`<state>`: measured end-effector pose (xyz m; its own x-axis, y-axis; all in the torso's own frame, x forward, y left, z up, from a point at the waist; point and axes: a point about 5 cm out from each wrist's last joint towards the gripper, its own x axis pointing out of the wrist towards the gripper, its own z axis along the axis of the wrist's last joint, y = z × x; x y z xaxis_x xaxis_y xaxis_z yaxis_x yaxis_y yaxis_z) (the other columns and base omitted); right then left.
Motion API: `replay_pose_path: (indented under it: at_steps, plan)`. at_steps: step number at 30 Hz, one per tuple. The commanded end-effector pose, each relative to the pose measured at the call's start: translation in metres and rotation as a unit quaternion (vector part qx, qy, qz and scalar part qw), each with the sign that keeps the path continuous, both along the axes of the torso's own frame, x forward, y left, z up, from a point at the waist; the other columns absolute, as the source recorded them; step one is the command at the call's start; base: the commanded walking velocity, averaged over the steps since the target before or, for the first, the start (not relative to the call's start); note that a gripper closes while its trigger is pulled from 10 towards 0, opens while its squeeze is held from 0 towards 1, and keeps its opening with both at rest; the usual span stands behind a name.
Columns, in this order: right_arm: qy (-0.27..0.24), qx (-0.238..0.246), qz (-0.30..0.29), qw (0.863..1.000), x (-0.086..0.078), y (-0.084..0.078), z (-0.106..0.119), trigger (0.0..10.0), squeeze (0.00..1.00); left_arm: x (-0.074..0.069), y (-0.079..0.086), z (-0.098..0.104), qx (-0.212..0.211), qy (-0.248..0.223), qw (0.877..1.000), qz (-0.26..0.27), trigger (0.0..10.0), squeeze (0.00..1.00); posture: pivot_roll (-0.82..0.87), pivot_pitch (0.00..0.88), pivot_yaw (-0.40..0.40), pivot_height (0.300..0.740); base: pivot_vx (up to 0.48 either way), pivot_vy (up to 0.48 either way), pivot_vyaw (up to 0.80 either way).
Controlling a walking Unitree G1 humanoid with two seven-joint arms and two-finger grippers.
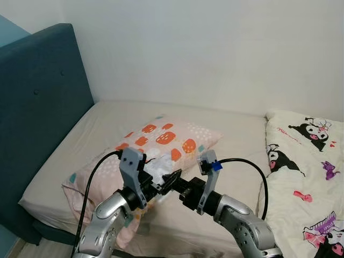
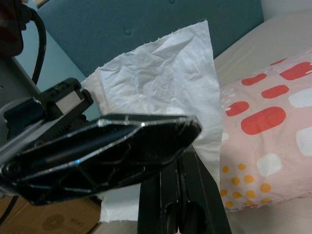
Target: Clean up the room
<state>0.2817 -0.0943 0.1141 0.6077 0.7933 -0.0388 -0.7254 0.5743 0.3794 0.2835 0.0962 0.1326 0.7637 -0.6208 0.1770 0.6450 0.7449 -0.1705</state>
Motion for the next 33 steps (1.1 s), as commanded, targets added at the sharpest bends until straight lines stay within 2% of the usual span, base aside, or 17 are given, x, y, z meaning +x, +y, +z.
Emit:
replay_pose_path:
  at_steps: [1,5,6,7,8,26,27,30,31,32,33]
  plan:
    - [-0.003,-0.01,0.006,1.0,-0.0014,0.0021,0.0002,10.0,0.0,-0.0005,-0.0019,0.0027,-0.01,-0.006,1.0,-0.002,10.0,0.91,-0.01,0.063,-0.069,0.74,0.0,0.0,0.0]
    - [-0.003,-0.014,0.006,1.0,-0.0015,0.0016,0.0,10.0,0.0,-0.0002,-0.0014,0.0032,-0.01,-0.006,1.0,-0.001,10.0,0.89,-0.01,0.065,-0.069,0.74,0.0,0.0,0.0]
    - [-0.003,-0.015,0.006,1.0,-0.0014,0.0017,0.0004,10.0,0.0,0.0001,-0.0015,0.0035,-0.011,-0.006,1.0,-0.002,5.5,0.89,-0.01,0.064,-0.068,0.74,0.0,0.0,0.0]
    - [-0.003,-0.015,0.006,1.0,-0.0014,0.0017,0.0004,10.0,0.0,0.0001,-0.0015,0.0035,-0.011,-0.006,1.0,-0.002,5.5,0.89,-0.01,0.064,-0.068,0.74,0.0,0.0,0.0]
    - [-0.004,-0.016,0.005,1.0,-0.0011,0.0015,0.0004,10.0,0.0,-0.0005,-0.0022,0.004,-0.016,-0.006,1.0,-0.008,0.0,0.88,-0.01,0.064,-0.068,0.74,0.0,0.0,0.0]
    - [-0.009,-0.035,-0.002,0.999,0.0002,0.0009,-0.002,10.0,0.0,-0.0038,-0.0008,0.0025,-0.032,0.0,0.999,-0.021,0.0,0.88,-0.01,0.065,-0.068,0.74,0.0,0.0,0.0]
    - [-0.009,-0.038,-0.002,0.999,0.0003,0.0007,-0.0022,10.0,0.0,-0.0039,-0.0007,0.0023,-0.034,0.001,0.999,-0.022,0.0,0.84,-0.01,0.065,-0.068,0.74,0.0,0.0,0.0]
    - [-0.01,-0.04,-0.002,0.999,0.0003,0.0006,-0.0025,10.0,0.0,-0.004,-0.0004,0.0022,-0.035,0.002,0.999,-0.021,0.0,0.82,-0.01,0.065,-0.068,0.74,0.0,0.0,0.0]
    - [-0.01,-0.041,-0.003,0.999,0.0003,0.0005,-0.0025,10.0,0.0,-0.0041,-0.0004,0.002,-0.037,0.003,0.999,-0.023,0.0,0.67,-0.01,0.064,-0.068,0.74,0.0,0.0,0.0]
    - [-0.01,-0.041,-0.003,0.999,0.0003,0.0005,-0.0025,10.0,0.0,-0.0041,-0.0004,0.002,-0.037,0.003,0.999,-0.023,0.0,0.67,-0.01,0.064,-0.068,0.74,0.0,0.0,0.0]
    - [-0.01,-0.041,-0.003,0.999,0.0003,0.0006,-0.0026,10.0,0.0,-0.0041,-0.0002,0.0018,-0.038,0.004,0.999,-0.022,0.0,0.52,-0.01,0.066,-0.067,0.74,0.0,0.0,0.0]
